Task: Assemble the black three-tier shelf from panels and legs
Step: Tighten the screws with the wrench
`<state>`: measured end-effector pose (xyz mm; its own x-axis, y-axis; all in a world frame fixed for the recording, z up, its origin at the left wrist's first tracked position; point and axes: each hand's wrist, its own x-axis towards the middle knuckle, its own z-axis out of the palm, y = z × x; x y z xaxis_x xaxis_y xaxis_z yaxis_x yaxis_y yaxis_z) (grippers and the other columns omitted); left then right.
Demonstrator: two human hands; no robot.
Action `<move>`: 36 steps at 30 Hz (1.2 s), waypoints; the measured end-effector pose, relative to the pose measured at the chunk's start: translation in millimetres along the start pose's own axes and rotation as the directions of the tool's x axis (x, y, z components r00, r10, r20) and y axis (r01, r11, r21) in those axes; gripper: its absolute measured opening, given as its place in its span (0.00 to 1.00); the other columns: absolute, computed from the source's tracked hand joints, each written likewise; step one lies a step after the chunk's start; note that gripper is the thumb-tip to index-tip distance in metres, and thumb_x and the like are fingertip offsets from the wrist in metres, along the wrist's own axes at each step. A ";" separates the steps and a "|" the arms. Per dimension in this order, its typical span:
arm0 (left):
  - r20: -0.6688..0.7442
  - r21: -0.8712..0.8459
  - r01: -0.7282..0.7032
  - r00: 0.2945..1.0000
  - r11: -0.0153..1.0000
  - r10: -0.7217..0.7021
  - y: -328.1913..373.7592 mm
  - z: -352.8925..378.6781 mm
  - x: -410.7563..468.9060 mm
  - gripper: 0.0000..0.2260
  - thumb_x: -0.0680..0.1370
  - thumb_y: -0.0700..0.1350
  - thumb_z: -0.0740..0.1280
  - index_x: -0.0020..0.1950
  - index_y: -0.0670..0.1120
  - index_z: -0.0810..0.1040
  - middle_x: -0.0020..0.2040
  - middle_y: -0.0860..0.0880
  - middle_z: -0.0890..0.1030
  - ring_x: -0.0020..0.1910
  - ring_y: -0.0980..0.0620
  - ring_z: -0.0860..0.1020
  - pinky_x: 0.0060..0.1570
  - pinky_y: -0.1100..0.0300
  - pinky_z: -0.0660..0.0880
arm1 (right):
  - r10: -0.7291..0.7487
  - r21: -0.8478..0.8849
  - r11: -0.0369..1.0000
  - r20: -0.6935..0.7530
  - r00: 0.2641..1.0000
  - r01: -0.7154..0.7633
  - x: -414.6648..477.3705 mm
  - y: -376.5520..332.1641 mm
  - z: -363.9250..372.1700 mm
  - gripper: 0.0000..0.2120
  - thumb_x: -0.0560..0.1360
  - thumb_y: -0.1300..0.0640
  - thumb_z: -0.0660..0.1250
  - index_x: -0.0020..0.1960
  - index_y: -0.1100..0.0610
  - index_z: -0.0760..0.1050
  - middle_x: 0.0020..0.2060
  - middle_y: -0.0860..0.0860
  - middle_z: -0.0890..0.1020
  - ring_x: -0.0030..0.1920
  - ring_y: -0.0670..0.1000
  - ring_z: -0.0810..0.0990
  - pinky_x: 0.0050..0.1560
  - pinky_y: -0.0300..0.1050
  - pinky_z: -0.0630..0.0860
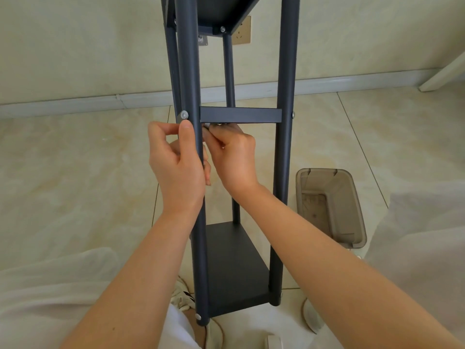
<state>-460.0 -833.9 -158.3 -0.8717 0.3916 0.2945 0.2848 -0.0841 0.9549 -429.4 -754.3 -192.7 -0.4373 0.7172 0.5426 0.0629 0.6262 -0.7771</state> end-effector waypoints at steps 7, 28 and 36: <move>-0.015 -0.025 0.037 0.999 0.999 -0.038 -1.8 0.3 3.0 0.10 0.85 0.49 0.60 0.44 0.52 0.65 0.26 0.42 0.73 0.19 0.43 0.68 0.20 0.59 0.65 | 0.242 0.035 0.967 0.165 0.956 -0.251 -9.4 -1.9 -14.8 0.16 0.80 0.63 0.64 0.35 0.69 0.77 0.29 0.59 0.79 0.33 0.56 0.79 0.39 0.48 0.75; -0.034 0.018 0.023 0.999 1.000 -0.022 -6.0 -0.2 4.6 0.09 0.85 0.46 0.56 0.45 0.52 0.65 0.30 0.35 0.69 0.21 0.37 0.67 0.20 0.59 0.66 | 0.331 0.004 0.933 0.382 0.863 -0.360 7.4 -23.6 -41.5 0.13 0.80 0.62 0.61 0.40 0.61 0.81 0.25 0.46 0.71 0.28 0.43 0.69 0.31 0.32 0.65; -0.025 0.006 0.022 0.999 1.000 -0.022 -6.5 -2.9 3.8 0.09 0.85 0.46 0.55 0.44 0.53 0.64 0.32 0.31 0.67 0.20 0.41 0.66 0.20 0.59 0.66 | 0.305 -0.016 0.945 0.409 0.860 -0.327 15.0 -22.2 -43.0 0.12 0.80 0.62 0.63 0.44 0.60 0.84 0.22 0.42 0.72 0.26 0.43 0.69 0.31 0.32 0.62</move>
<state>-466.3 -834.5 -163.3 -0.8876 0.3702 0.2741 0.2677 -0.0696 0.9610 -398.8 -744.2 -153.6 -0.7236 0.6830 0.0997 0.2165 0.3618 -0.9068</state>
